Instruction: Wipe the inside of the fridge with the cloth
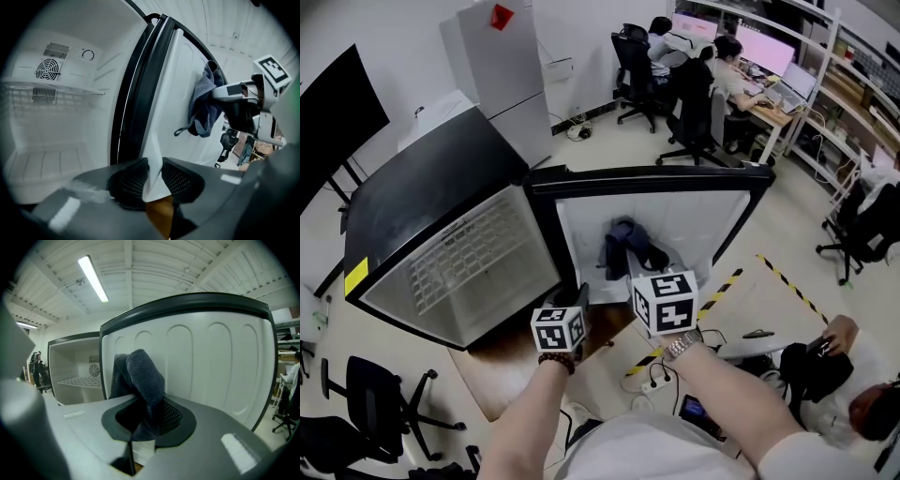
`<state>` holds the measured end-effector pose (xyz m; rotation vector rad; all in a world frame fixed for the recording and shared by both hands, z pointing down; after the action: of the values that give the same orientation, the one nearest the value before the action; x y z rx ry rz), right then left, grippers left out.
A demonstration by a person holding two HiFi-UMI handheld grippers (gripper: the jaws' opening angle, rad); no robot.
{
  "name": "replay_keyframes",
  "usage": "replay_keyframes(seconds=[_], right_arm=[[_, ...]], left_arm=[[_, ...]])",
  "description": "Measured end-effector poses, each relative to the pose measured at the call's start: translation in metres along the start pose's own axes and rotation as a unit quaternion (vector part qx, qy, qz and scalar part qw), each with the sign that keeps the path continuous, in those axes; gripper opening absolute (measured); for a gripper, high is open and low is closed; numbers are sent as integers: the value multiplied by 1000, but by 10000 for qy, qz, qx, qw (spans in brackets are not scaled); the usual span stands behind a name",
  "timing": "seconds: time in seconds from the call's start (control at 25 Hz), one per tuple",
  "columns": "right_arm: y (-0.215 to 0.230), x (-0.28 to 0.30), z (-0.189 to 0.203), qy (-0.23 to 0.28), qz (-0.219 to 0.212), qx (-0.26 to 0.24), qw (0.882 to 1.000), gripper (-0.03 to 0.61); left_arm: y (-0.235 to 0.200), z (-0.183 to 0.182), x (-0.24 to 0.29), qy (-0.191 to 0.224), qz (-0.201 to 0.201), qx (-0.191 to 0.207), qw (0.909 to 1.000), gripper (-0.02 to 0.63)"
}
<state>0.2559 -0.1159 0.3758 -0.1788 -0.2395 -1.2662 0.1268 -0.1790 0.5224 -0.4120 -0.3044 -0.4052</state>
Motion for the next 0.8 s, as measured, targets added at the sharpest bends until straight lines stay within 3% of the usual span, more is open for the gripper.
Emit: replay_keyframes(seconds=[0.8], right_arm=[[102,-29,12,-41,928,226,9954,64]], left_arm=[[-1,1,-1,114,-124,-96,9998,95]])
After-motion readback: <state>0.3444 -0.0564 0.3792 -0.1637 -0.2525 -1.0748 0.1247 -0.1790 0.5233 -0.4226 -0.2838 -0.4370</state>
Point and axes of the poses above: the fingertips, and each gripper's own axes: x forward along the fingers, y to its right, z out of its underside, the point moved 3 cm from there along -x, backward along the fingers, and after that the axes turned 9 degrees about z, right-handed, at the moved point
